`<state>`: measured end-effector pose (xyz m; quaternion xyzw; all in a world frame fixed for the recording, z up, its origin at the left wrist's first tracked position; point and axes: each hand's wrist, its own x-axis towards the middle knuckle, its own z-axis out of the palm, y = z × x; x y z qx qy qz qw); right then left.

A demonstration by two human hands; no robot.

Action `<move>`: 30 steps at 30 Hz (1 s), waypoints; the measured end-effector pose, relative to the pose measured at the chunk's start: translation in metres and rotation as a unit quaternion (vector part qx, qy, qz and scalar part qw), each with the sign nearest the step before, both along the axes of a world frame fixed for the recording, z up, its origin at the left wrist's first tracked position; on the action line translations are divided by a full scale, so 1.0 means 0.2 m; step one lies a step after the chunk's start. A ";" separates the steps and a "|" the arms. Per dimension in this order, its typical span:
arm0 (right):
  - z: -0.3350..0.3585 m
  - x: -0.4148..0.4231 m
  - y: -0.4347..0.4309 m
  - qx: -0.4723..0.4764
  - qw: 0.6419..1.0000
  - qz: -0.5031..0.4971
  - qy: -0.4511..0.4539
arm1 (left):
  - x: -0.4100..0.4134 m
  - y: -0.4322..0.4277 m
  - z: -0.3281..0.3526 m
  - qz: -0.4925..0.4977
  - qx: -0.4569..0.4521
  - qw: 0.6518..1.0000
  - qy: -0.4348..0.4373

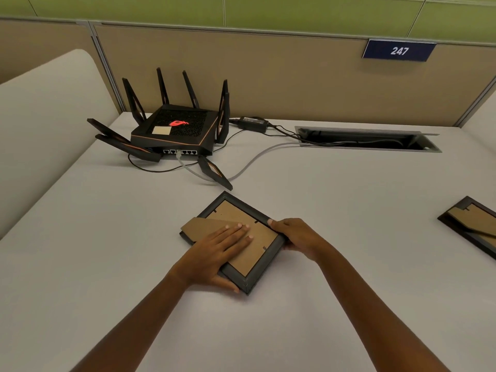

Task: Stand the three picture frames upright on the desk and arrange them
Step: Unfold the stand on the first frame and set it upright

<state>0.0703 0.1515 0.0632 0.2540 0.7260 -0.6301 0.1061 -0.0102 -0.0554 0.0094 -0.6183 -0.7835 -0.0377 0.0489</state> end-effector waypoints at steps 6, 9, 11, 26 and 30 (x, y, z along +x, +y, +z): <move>0.10 0.02 0.03 -0.066 0.996 -0.047 0.022 | 0.00 0.00 0.01 -0.002 0.095 0.995 0.001; 0.15 0.04 0.06 -0.095 0.992 -0.073 0.026 | 0.00 0.01 0.05 0.028 0.133 0.991 0.011; 0.18 0.06 0.07 -0.109 0.990 -0.088 0.034 | 0.00 0.02 0.07 0.051 0.154 0.987 0.023; 0.43 0.22 0.40 -0.020 0.979 -0.087 0.185 | 0.15 0.42 0.34 0.119 0.429 0.880 -0.166; 0.42 0.26 0.50 -0.009 0.962 -0.105 0.251 | 0.23 0.54 0.43 0.176 0.464 0.829 -0.258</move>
